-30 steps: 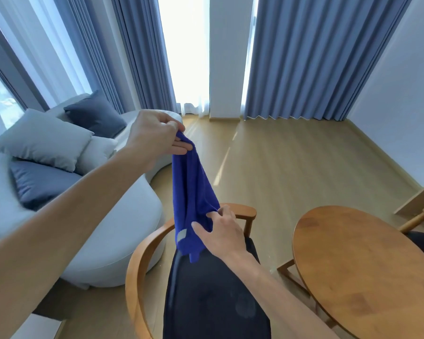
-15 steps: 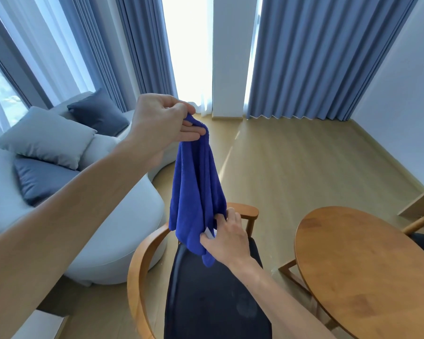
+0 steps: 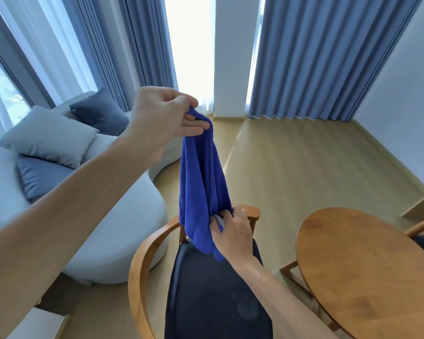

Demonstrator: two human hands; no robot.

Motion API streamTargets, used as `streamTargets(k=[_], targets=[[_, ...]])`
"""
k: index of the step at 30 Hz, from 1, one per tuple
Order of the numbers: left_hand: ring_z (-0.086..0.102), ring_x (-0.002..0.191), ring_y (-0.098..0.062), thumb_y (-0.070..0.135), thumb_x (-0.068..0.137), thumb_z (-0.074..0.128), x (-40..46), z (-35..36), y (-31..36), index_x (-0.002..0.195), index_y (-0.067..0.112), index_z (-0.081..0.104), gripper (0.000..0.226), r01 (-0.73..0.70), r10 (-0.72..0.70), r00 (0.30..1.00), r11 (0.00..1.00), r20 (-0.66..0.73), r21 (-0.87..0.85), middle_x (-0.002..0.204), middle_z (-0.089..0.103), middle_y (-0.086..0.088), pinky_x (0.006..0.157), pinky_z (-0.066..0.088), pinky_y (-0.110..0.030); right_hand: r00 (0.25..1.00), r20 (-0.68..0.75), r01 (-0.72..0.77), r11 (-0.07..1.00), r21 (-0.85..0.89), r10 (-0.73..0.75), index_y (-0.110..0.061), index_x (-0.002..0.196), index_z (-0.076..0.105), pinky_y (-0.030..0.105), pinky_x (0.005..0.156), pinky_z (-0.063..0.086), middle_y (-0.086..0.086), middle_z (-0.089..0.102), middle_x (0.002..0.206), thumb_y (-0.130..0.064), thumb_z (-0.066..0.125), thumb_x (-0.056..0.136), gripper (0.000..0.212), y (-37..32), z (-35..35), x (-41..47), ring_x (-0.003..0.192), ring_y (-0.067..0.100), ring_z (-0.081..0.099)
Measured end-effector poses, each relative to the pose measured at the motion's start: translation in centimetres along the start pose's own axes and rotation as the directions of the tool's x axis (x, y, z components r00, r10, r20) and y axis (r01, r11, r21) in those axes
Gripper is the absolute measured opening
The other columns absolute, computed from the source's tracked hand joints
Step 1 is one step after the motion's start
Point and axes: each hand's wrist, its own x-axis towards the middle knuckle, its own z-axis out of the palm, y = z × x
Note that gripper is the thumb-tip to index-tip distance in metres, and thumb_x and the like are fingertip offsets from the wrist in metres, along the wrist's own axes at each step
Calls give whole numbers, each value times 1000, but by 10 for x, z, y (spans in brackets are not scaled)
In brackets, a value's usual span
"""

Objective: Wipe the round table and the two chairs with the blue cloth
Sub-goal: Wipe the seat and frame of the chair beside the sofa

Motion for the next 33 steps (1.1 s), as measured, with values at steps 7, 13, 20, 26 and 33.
streamTargets(k=[7,13,20,26,33], targets=[[73,65,-27,-6,90,43,9,-7,-1,82,3,66,26,19,-18,999,999,-37,36,71,68,-19,62,61,-30,992,109,76,996,-44,-70,-1,78,63,31,56,46,10,61,87,1,63,78,2,6,-10,2,73,28,56],[66,43,-21,1,87,44,42,-43,-20,66,8,61,28,39,-4,988,972,-151,230,57,59,-13,42,53,-25,964,187,175,979,102,-191,-2,97,68,23,74,48,5,63,95,1,59,84,16,37,-46,16,84,22,60],[66,49,-22,18,71,48,72,-86,-66,60,15,65,21,89,-20,986,900,-163,426,47,64,-4,69,60,-40,888,321,309,944,116,-330,-1,108,65,23,66,44,9,60,94,11,53,87,27,57,-94,47,77,23,58],[68,55,-17,9,68,69,74,-95,-96,61,14,67,10,100,-94,995,828,-39,552,58,69,-7,61,57,-27,807,398,404,900,165,-436,-2,104,65,13,65,39,5,60,91,1,57,92,15,62,-126,72,73,16,55],[53,57,-20,-4,76,54,76,-93,-108,69,15,68,24,-13,-121,979,768,166,640,58,61,-2,59,48,-27,674,599,462,879,117,-433,-11,108,62,17,72,42,-8,51,99,2,59,87,25,70,-156,88,83,7,52]])
